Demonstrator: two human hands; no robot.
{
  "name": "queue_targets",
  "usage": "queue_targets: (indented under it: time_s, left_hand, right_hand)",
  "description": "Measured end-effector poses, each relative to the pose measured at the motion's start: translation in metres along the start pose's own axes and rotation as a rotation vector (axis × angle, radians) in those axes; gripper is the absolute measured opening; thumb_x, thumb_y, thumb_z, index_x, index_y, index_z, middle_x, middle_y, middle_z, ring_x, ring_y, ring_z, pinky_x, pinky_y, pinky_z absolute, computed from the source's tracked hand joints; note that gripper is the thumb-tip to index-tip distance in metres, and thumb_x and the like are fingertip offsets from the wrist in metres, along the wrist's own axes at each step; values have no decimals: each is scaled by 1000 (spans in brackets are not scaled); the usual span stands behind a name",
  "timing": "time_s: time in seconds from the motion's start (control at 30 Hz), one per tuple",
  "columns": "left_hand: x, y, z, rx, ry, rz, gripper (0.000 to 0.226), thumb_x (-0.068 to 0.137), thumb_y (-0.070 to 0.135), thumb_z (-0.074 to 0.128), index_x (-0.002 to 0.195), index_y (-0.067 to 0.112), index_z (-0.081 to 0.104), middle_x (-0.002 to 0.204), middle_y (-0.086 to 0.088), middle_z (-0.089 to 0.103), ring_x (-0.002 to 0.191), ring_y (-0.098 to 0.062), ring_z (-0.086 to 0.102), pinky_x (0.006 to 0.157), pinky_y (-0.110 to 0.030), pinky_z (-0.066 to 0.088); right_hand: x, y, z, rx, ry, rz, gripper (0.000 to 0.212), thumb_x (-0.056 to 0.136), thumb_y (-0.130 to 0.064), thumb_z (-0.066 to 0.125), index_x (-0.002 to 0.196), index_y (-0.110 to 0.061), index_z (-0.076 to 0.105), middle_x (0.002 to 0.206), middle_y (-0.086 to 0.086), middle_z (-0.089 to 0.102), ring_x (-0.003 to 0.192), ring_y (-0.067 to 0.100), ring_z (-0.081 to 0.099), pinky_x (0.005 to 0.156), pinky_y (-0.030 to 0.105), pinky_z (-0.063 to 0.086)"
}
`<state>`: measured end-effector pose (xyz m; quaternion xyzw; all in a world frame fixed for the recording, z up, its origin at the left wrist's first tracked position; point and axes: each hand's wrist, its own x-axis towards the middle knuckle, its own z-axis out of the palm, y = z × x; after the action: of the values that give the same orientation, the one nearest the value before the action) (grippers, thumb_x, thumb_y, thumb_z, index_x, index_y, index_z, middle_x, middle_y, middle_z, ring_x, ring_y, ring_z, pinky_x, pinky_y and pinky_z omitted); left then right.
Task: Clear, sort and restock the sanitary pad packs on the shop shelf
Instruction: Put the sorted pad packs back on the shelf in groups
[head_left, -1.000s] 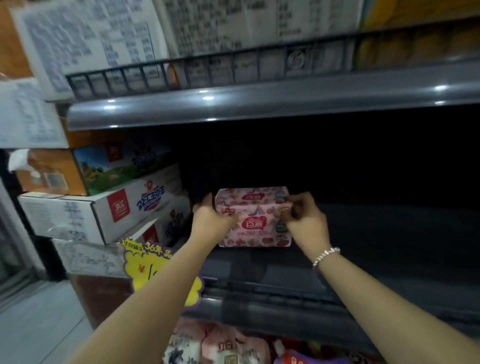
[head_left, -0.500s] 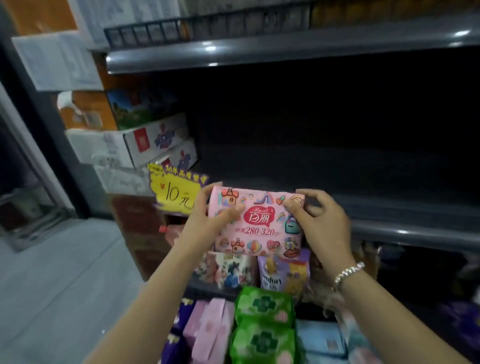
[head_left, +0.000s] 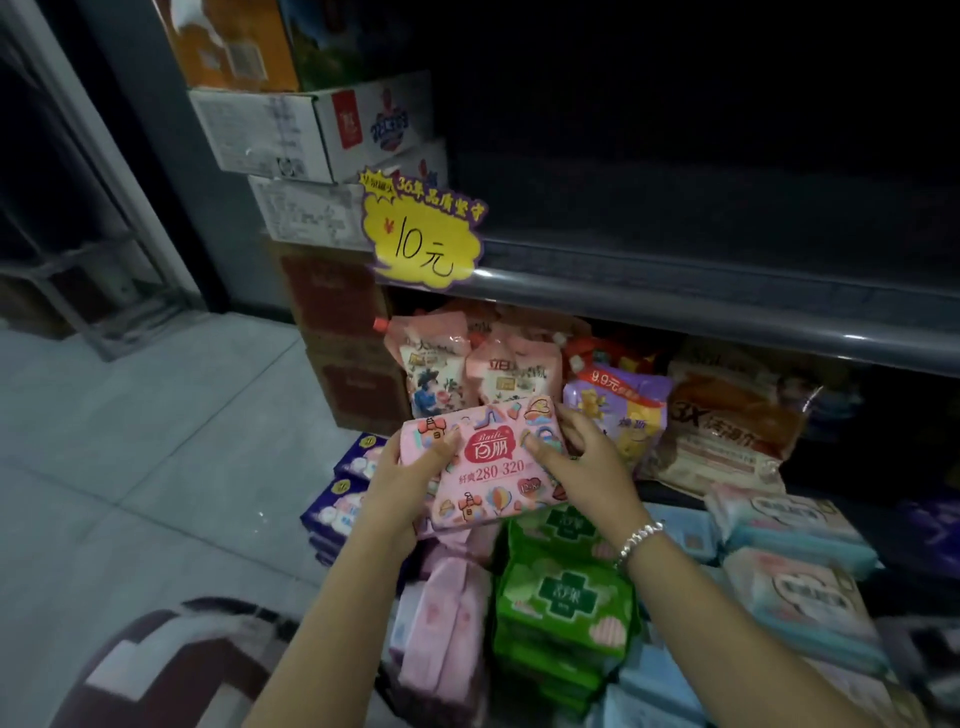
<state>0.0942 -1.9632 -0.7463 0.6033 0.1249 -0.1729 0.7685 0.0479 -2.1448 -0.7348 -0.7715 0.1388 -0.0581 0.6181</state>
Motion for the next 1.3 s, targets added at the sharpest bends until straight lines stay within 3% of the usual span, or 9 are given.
queue_targets:
  time_s: [0.13,0.23,0.37,0.5,0.6,0.87,1.0,1.17,1.3]
  left_hand:
    - [12,-26,-23,-144,184,-55,67,77,23,80,133,9,46,107,-18,70,82,-33,72,65,-44,60]
    - [14,-45,-30,-138,326,-69,75,78,31,79,137,13,37,112,-15,65,81,-30,71,71,-43,59]
    - [17,-66,-32,-216,450,-154,85,79,38,77,145,19,27,109,-15,62,78,-30,68,67,-41,57]
    - [27,-82,-31,-223,511,-163,86,79,42,75,145,19,24,91,-7,57,73,-25,65,62,-36,54]
    - [43,-96,-29,-256,496,-187,84,79,41,76,141,19,24,98,-10,61,78,-27,66,73,-42,56]
    - [56,-142,-29,-342,467,-370,70,77,26,81,127,-2,42,110,-26,62,90,-39,67,74,-48,57]
    - [83,-181,-44,-56,527,-413,105,39,71,81,118,8,52,116,-21,61,97,-41,64,86,-55,53]
    - [66,-160,-45,282,522,-267,65,52,73,66,93,23,60,108,-8,63,96,-30,64,90,-49,52]
    - [51,-142,-40,586,499,-88,54,78,54,68,121,22,60,122,-5,58,113,-26,54,100,-51,41]
  right_hand:
    - [4,22,27,-70,-58,72,53,91,-22,65,140,-21,46,119,-10,57,70,-13,51,53,5,44]
    - [13,38,46,-160,-80,67,54,91,-27,65,141,-24,45,137,-6,53,95,6,62,72,16,53]
    - [31,56,64,-212,-159,115,53,91,-26,65,141,-24,46,132,-3,58,92,9,62,64,12,50]
    - [53,67,73,-225,-213,168,53,91,-20,66,140,-24,47,125,-2,61,97,13,64,82,31,57]
    - [71,68,76,-323,-270,159,55,92,-20,64,143,-24,43,123,-5,54,96,12,60,66,14,51]
    - [91,93,85,-914,-375,81,58,86,-45,65,140,-36,45,143,-3,48,131,22,41,110,33,30]
    - [89,101,90,-954,-345,21,59,86,-47,65,140,-36,44,144,-7,47,131,21,38,107,32,25]
    - [81,106,87,-993,-298,-26,62,85,-53,64,141,-39,41,145,-8,46,133,19,37,109,33,22]
    - [72,108,84,-996,-292,-46,67,85,-55,62,145,-40,36,153,-8,36,139,17,30,114,34,17]
